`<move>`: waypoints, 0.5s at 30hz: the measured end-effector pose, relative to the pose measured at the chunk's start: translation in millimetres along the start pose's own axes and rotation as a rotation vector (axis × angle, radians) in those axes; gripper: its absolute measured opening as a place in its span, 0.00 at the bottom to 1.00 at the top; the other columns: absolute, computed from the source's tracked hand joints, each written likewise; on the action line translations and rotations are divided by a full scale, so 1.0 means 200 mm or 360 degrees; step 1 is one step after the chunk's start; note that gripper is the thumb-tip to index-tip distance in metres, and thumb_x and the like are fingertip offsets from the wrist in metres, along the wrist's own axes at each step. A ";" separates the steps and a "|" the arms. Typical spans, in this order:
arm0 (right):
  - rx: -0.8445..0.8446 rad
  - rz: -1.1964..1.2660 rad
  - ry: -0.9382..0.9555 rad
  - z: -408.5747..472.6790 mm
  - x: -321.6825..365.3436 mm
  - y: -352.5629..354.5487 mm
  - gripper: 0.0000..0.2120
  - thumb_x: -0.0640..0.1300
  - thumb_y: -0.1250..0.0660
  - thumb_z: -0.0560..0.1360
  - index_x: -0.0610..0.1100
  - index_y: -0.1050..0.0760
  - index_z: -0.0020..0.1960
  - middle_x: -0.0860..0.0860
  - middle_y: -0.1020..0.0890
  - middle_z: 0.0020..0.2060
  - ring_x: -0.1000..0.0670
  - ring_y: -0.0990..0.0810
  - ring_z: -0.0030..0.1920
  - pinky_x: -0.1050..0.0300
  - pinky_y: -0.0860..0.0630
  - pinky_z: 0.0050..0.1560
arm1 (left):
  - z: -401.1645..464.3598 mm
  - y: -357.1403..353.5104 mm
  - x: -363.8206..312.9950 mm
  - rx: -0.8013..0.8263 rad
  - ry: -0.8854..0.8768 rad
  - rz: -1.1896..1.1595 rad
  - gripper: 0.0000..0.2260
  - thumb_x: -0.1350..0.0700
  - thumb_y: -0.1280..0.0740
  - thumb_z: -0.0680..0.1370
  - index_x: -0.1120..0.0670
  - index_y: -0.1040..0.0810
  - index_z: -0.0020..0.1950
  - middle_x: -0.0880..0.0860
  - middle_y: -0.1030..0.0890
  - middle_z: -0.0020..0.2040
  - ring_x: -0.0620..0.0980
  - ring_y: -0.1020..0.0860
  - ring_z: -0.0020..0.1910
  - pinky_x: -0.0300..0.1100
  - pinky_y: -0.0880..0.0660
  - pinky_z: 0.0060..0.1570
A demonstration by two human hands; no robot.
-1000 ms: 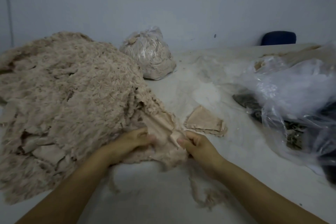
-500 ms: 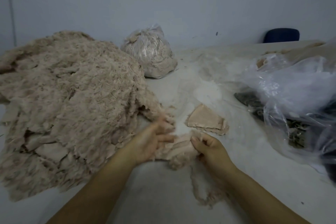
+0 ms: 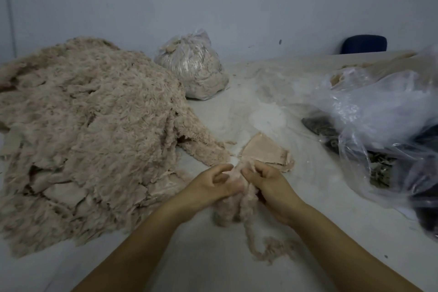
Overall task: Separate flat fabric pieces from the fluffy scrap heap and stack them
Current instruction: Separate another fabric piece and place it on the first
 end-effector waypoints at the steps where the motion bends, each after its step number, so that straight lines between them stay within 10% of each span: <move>1: 0.0004 0.0056 -0.0008 0.00 0.01 -0.01 0.09 0.43 0.36 0.79 0.36 0.25 0.47 0.43 0.21 0.35 0.46 0.22 0.36 0.56 0.25 0.36 | 0.01 -0.02 -0.02 -0.0050 -0.0037 -0.0035 0.09 0.50 0.28 0.73 0.47 0.22 0.52 0.41 0.18 0.45 0.35 0.20 0.43 0.29 0.25 0.41; 6: -0.0041 -0.0089 -0.0011 -0.02 -0.02 0.00 0.12 0.48 0.29 0.74 0.47 0.24 0.54 0.50 0.15 0.41 0.52 0.16 0.40 0.60 0.22 0.36 | 0.01 -0.04 -0.02 -0.0361 0.0049 -0.0298 0.17 0.55 0.35 0.79 0.71 0.25 0.50 0.66 0.21 0.43 0.59 0.23 0.43 0.51 0.27 0.46; 15: -0.0369 -0.0408 0.0216 -0.01 -0.01 0.01 0.08 0.41 0.37 0.79 0.46 0.21 0.44 0.48 0.18 0.38 0.46 0.22 0.40 0.51 0.26 0.44 | -0.01 -0.13 -0.03 -0.0364 0.0161 -0.0359 0.22 0.40 0.41 0.78 0.55 0.21 0.59 0.62 0.18 0.52 0.61 0.19 0.51 0.51 0.25 0.51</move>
Point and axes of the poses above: each hand's wrist, its own z-axis towards the middle knuckle, its own y-axis out of the back of the hand, x = y × z, the point moved 7 cm from there along z, towards the middle knuckle
